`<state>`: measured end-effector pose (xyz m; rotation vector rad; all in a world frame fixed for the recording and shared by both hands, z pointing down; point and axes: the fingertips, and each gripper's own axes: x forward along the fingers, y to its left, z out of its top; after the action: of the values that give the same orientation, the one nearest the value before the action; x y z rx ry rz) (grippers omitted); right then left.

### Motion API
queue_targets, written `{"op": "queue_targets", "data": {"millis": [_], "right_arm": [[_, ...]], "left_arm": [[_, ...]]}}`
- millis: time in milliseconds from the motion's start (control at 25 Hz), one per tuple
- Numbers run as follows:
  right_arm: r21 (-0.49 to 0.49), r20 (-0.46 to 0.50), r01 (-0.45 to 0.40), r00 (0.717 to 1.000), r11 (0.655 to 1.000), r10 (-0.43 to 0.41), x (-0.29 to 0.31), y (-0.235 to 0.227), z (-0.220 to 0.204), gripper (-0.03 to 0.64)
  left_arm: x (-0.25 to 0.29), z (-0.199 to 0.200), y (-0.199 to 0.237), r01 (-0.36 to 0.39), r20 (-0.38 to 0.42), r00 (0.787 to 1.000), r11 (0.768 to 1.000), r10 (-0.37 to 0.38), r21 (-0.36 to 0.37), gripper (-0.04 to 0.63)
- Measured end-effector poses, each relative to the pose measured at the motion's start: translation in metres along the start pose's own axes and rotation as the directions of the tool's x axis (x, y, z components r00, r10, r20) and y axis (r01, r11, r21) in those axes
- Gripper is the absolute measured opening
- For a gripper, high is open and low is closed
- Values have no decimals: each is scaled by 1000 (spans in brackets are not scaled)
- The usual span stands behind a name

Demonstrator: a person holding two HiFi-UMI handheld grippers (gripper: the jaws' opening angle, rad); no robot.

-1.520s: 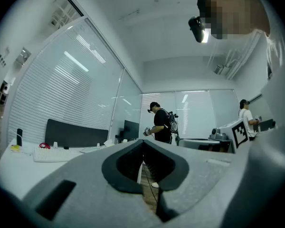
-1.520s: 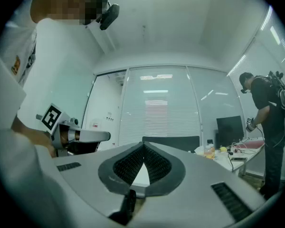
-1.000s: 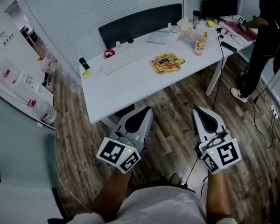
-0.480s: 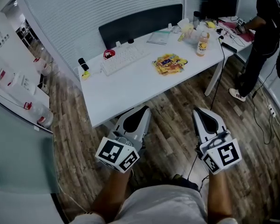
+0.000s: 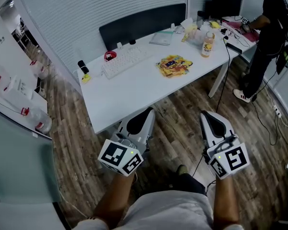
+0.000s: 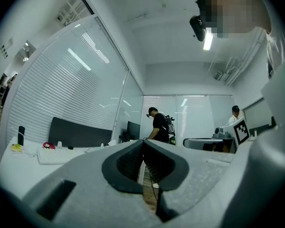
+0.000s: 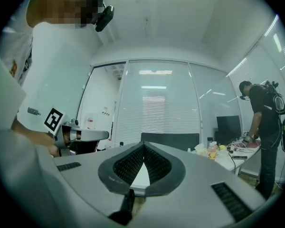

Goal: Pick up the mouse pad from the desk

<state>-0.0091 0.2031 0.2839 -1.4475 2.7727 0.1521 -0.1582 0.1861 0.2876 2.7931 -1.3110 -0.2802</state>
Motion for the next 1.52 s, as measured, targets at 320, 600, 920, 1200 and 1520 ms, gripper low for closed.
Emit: {"op": "queue_targets", "data": {"millis": [320,600,920,1200,1520], "right_arm": [[0,3,10,1000,1000,-10,12,-14,-3,12],[14,15,-3,1000,1000,3,35,-40,-8,12],[21,18,-13,1000,1000,12,70,-96,-16,12],[8,-9,-35,999,999,35,103,-152,-27,12],[14,-44,-80,996,997,81,135,-209,-47,12]], "left_arm": [[16,-1,11,9,-7,1000,1000,-9,12,15],[42,-1,26,-11,-16,1000,1000,11,30,15],[100,-5,46,-44,-29,999,998,45,43,15],[157,-13,69,-90,-48,994,995,93,50,15],[213,-29,85,-154,-78,984,986,159,66,15]]}}
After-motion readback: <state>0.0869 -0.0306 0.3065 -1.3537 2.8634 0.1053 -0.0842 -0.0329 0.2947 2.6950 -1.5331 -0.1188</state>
